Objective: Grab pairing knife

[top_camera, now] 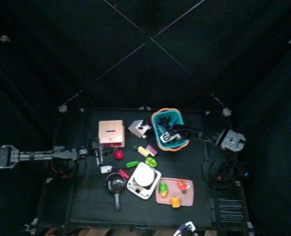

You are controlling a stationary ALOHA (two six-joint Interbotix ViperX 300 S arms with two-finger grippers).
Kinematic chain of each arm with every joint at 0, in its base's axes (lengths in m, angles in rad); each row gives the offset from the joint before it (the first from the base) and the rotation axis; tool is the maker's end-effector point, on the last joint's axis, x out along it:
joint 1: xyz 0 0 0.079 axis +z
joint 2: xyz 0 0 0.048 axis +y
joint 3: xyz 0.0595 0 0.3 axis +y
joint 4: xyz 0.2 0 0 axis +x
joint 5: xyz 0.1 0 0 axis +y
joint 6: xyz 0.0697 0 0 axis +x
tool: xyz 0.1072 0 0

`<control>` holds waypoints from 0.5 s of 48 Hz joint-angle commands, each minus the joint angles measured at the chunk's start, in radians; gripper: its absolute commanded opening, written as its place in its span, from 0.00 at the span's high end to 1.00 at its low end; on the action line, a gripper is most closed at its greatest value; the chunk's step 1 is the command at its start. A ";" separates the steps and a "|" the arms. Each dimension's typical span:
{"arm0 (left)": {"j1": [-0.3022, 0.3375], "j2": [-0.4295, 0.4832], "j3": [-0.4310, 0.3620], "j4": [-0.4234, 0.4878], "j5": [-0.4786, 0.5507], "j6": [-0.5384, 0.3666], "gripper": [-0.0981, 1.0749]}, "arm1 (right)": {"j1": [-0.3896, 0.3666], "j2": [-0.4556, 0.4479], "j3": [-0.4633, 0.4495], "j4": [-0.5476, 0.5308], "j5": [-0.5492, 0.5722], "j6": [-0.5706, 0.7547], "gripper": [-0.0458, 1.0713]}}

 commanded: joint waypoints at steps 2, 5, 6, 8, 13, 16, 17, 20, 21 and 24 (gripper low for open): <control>0.003 0.002 -0.012 0.002 -0.006 0.000 0.91 | -0.014 -0.005 0.014 -0.005 -0.020 0.000 0.32; 0.003 0.002 -0.012 0.002 -0.005 0.000 0.91 | -0.015 -0.002 0.017 -0.005 -0.028 0.000 0.32; 0.003 0.002 -0.012 0.002 -0.005 0.000 0.91 | -0.014 0.000 0.018 -0.005 -0.029 0.000 0.32; 0.003 0.002 -0.012 0.000 -0.005 0.000 0.91 | -0.015 0.002 0.020 -0.005 -0.029 0.000 0.32; 0.003 0.002 -0.012 0.002 -0.006 0.000 0.91 | -0.014 0.011 0.023 -0.005 -0.031 -0.002 0.34; 0.003 0.002 -0.012 0.000 -0.006 0.000 0.91 | -0.014 0.011 0.025 -0.005 -0.031 -0.002 0.36; 0.003 0.002 -0.012 0.000 -0.006 0.000 0.91 | -0.014 0.011 0.025 -0.005 -0.031 -0.002 0.36; 0.003 0.002 -0.012 0.002 -0.005 0.000 0.91 | -0.014 0.011 0.021 -0.005 -0.032 -0.002 0.39; 0.003 0.000 -0.012 0.000 -0.006 0.000 0.91 | -0.015 0.008 0.021 -0.005 -0.032 -0.002 0.40; 0.005 0.002 -0.012 0.002 -0.005 0.000 0.91 | -0.014 -0.003 0.020 -0.005 -0.032 -0.002 0.43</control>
